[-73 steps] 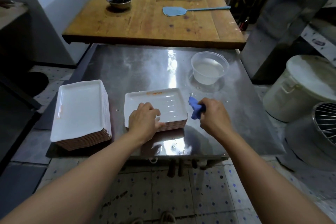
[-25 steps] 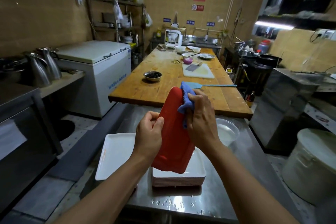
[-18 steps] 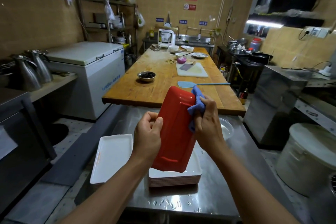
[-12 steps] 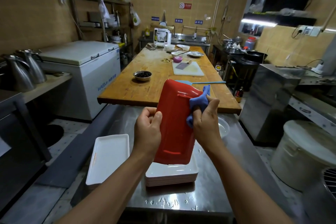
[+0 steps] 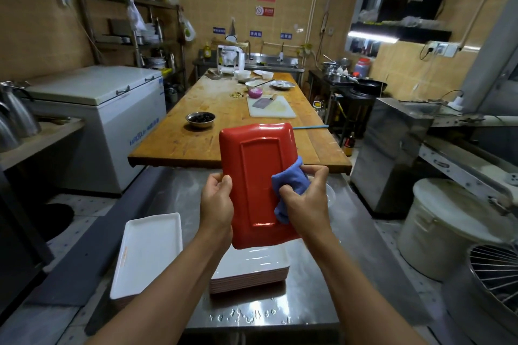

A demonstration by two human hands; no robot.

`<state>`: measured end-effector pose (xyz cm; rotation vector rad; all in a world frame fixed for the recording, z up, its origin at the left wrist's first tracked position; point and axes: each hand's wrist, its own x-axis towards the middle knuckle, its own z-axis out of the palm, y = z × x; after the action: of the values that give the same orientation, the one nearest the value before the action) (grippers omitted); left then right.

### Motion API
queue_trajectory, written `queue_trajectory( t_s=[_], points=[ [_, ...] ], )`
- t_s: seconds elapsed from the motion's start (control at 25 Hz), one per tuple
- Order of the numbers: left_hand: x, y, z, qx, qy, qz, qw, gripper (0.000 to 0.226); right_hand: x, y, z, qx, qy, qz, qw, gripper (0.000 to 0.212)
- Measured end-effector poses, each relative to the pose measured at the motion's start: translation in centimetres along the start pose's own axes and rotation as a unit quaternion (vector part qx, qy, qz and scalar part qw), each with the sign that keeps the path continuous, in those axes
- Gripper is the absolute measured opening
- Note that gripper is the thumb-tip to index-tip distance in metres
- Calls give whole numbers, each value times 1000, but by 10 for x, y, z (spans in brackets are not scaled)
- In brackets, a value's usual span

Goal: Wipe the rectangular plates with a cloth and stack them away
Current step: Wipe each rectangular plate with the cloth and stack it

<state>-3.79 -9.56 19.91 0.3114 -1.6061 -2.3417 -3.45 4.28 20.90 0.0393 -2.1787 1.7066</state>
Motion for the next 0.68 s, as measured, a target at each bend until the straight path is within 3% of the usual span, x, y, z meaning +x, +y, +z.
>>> queue_trajectory(
  t_s=[0.16, 0.2, 0.32, 0.44, 0.52, 0.6, 0.68],
  points=[
    [3, 3, -7, 116, -86, -48, 988, 11, 14, -4, -12, -24, -5, 18, 1000, 49],
    [5, 8, -10, 157, -96, -34, 982, 22, 17, -5, -14, -20, -17, 15, 1000, 50],
    [15, 35, -13, 320, -56, 125, 937, 74, 26, -7, -20, -29, -44, -7, 999, 50],
    [28, 69, -4, 462, -83, 242, 849, 82, 31, -9, -25, -56, -99, -36, 993, 50],
    [37, 85, 2, 475, -179, 203, 837, 68, 32, -11, -28, -71, -136, -58, 986, 51],
    [41, 92, 3, 417, -271, 110, 861, 44, 34, -15, -31, -81, -158, -69, 982, 51],
    [40, 91, -1, 344, -304, 46, 887, 35, 34, -17, -34, -92, -170, -80, 978, 50]
  ],
)
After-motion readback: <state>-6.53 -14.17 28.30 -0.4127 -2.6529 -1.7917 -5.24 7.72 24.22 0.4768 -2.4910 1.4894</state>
